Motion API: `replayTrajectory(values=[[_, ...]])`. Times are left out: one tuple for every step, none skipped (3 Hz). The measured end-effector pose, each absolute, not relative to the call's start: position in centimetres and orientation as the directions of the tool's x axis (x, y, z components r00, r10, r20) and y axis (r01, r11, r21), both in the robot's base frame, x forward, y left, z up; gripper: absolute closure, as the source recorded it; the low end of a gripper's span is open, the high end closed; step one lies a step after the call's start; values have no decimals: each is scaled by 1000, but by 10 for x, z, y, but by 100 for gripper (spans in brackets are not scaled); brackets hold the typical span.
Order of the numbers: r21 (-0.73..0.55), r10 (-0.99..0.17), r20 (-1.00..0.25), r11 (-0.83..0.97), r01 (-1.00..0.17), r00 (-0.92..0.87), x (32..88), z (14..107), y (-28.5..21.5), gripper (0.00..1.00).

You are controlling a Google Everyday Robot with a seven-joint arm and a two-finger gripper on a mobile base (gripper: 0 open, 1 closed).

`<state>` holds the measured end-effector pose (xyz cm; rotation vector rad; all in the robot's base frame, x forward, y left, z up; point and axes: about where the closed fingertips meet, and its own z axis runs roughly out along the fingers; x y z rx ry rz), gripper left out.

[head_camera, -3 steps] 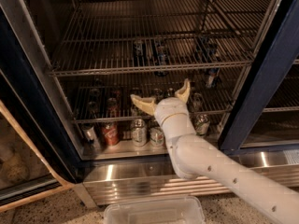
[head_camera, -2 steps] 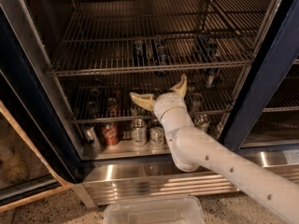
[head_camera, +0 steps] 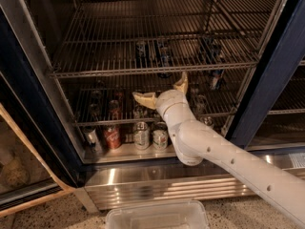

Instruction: Pick pepsi can from middle shelf of fridge

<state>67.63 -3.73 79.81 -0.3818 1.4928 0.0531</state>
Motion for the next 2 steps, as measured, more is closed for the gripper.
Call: replayTrajectory(values=[[-208, -191, -978, 939, -275, 88, 691, 798, -39, 0], [-165, -150, -986, 942, -293, 72, 708, 793, -40, 0]])
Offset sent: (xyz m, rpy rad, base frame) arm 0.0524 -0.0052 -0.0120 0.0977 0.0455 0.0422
